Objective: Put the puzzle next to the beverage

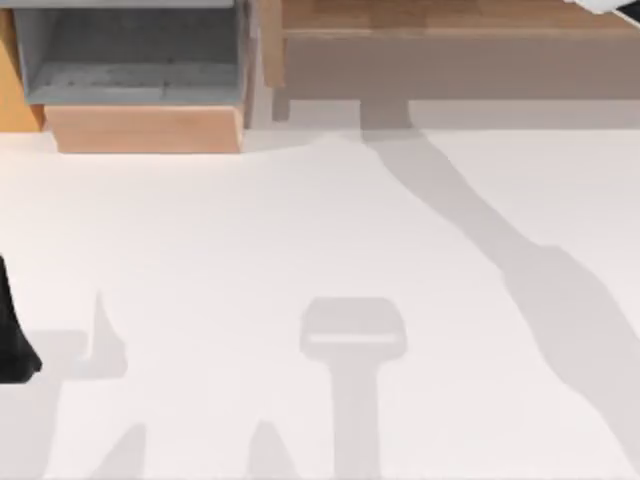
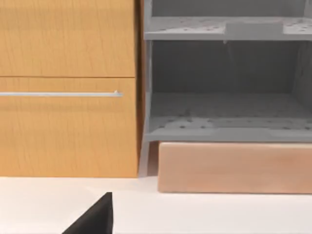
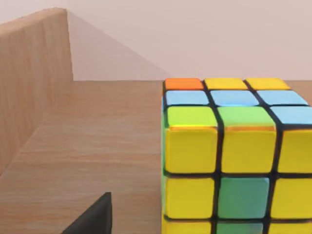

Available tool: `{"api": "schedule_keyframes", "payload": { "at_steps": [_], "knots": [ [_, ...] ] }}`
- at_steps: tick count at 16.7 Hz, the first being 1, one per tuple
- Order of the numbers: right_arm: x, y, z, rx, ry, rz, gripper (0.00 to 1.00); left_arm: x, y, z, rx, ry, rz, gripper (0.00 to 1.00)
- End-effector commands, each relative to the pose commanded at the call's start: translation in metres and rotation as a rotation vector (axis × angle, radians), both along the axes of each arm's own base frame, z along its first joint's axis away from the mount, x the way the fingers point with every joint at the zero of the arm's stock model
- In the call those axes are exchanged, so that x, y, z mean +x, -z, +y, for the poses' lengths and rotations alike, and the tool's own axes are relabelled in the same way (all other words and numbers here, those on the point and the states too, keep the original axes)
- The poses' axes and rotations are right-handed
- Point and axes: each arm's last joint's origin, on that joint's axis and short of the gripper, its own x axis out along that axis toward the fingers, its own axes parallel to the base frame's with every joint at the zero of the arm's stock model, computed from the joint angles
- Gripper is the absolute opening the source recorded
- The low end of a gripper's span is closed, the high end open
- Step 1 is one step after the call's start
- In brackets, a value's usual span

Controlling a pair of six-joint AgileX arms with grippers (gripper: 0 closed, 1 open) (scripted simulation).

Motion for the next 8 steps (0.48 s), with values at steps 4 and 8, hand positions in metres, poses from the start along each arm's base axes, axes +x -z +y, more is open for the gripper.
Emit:
{"api": "schedule_keyframes", "payload": {
  "at_steps": [4,8],
  "knots": [
    [0.023,-0.002,0.000,0.000,0.000,-0.004,1.00,0.000,0.000,0.000,0.000,0.000,0.000,1.00],
    [0.040,0.006,0.002,0.001,0.000,-0.002,1.00,0.000,0.000,0.000,0.000,0.000,0.000,1.00]
  ]
}}
